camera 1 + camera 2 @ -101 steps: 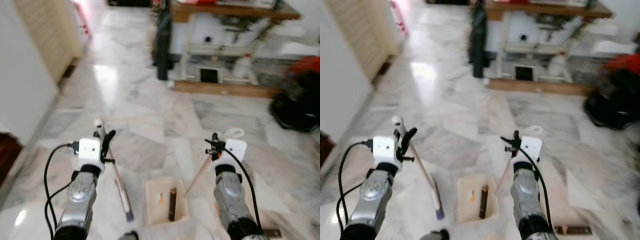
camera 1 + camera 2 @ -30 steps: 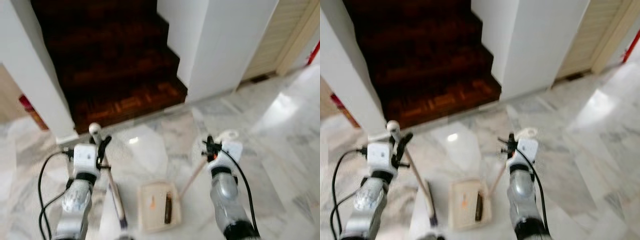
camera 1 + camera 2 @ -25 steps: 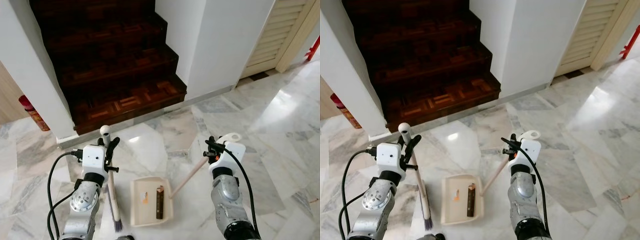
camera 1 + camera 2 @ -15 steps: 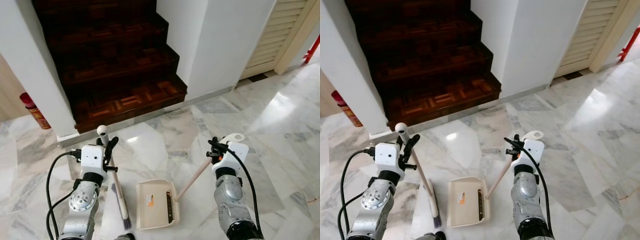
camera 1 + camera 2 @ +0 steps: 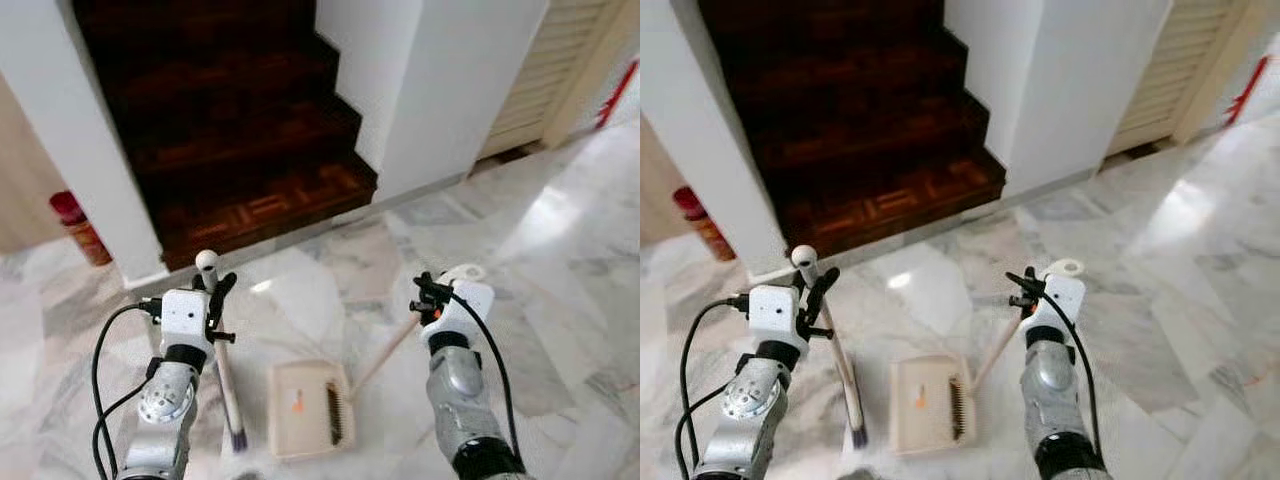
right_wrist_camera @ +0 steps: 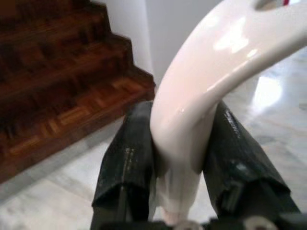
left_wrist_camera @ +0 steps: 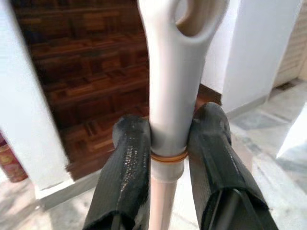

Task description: Sweep floor

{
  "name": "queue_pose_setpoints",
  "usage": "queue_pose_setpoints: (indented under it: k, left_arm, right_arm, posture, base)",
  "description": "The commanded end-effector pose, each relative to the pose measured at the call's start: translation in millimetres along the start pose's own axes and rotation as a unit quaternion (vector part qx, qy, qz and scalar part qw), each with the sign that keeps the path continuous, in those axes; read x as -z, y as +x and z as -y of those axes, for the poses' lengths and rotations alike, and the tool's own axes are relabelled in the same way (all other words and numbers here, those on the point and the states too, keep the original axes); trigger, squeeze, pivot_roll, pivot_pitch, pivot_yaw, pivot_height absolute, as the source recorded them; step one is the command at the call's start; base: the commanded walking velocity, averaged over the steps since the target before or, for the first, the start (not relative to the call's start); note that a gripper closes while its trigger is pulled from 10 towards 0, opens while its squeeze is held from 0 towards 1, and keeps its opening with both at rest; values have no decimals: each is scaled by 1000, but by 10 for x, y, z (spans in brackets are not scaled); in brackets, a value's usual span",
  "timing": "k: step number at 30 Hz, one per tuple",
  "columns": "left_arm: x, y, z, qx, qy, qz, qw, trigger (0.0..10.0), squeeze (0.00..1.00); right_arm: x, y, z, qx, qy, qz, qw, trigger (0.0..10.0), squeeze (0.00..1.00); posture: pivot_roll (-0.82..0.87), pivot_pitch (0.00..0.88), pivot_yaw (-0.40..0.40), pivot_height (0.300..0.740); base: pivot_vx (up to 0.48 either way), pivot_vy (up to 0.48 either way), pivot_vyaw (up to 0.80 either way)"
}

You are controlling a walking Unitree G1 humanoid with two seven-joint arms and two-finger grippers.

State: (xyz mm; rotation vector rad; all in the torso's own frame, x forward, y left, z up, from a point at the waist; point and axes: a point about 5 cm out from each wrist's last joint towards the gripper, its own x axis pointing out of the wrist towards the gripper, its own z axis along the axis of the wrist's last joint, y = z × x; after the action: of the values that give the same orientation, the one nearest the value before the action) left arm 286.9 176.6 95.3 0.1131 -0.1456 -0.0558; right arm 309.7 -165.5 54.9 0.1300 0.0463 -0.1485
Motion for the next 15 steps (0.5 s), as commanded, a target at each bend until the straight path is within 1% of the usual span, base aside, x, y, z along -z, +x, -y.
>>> queue_pose_setpoints:
  k: [1,3,15]
  left_arm:
    - [-22,-13,-48,-7,0,5,1000,10000,0]
    - [-25,-13,-43,-6,1,5,1000,10000,0]
    - [-28,-16,-37,-2,0,5,1000,10000,0]
  right_arm:
    - [-81,34,-138,-18,10,19,1000,10000,0]
    - [-75,32,-140,-17,18,17,1000,10000,0]
    - [-56,20,-166,-22,15,15,1000,10000,0]
  posture:
    - [80,105,-58,740]
    - [81,102,-57,740]
    - [86,95,-54,740]
  base:
    - [0,300,800]
    - [0,302,556]
    - [0,304,0]
